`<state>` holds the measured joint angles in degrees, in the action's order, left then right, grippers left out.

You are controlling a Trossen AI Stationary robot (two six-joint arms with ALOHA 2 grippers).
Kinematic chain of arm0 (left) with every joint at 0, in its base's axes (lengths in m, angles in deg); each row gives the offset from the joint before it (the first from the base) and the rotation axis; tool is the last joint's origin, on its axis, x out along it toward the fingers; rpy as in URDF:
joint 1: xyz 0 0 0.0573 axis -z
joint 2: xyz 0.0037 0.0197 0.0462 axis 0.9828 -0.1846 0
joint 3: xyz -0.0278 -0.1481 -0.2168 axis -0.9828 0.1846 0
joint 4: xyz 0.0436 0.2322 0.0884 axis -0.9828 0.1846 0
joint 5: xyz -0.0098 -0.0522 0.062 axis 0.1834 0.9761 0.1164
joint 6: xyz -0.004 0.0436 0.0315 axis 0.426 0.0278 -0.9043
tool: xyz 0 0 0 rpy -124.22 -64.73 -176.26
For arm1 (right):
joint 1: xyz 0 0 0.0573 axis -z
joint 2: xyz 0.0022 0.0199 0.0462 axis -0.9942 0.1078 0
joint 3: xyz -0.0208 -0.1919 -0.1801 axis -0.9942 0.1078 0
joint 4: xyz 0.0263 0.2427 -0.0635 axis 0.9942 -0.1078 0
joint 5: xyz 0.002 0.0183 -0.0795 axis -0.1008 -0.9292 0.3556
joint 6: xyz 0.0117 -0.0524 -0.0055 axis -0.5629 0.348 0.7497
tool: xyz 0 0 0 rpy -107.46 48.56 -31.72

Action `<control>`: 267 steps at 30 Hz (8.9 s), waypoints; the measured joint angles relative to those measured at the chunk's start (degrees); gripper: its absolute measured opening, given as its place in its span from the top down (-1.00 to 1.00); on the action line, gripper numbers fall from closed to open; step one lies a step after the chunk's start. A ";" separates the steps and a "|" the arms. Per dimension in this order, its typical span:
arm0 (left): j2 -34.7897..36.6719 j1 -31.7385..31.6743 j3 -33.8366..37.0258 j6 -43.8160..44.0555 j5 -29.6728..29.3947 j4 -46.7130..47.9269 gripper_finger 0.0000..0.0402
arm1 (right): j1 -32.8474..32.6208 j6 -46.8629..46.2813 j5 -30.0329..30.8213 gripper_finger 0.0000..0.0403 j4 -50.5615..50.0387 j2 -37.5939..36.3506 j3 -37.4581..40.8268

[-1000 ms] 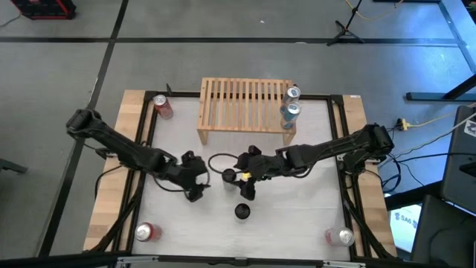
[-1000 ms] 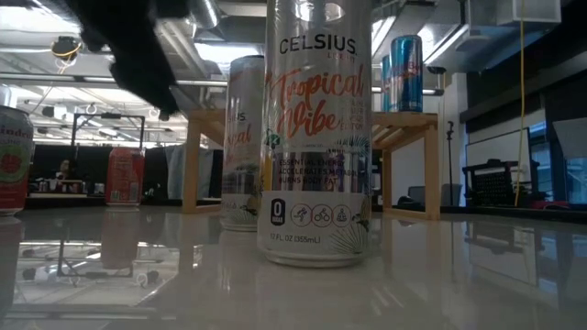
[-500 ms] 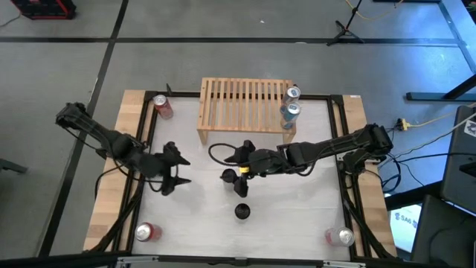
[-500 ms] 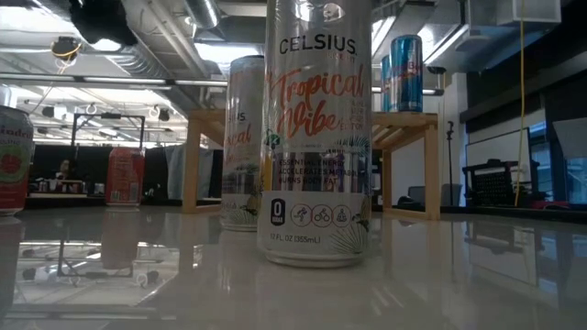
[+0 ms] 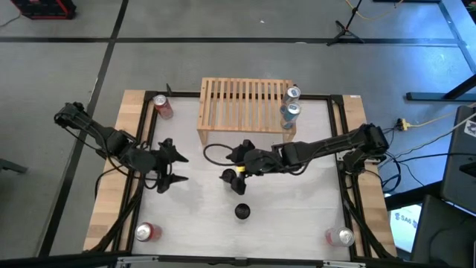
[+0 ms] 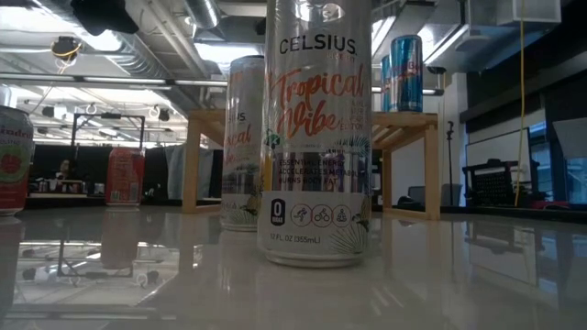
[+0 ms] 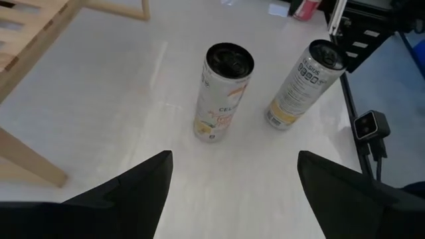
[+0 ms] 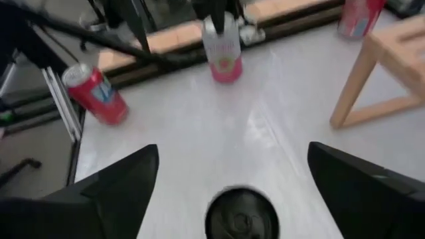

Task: Place canned beverage on shelf
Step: Put the top white and yellow soda can on the shelf, then put the white and yellow soda can on the shelf aligned with the other white and yellow soda can

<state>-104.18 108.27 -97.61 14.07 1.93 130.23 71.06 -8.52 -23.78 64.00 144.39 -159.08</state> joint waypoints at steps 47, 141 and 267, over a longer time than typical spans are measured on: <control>-0.11 -0.07 0.00 3.81 -0.99 0.00 -0.59 | 0.39 4.30 -0.53 -0.58 -7.28 7.32 0.04; -0.11 -0.05 0.01 3.92 -7.35 -0.48 -0.59 | 36.11 32.90 -13.78 -0.16 -59.82 -2.52 -42.02; -18.77 7.58 0.02 10.60 2.30 -19.99 -0.59 | -16.48 -9.13 -5.99 -0.55 -24.33 6.53 -13.64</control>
<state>-122.96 115.85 -97.59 24.67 4.23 110.24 54.58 -17.65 -29.77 39.68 150.92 -172.72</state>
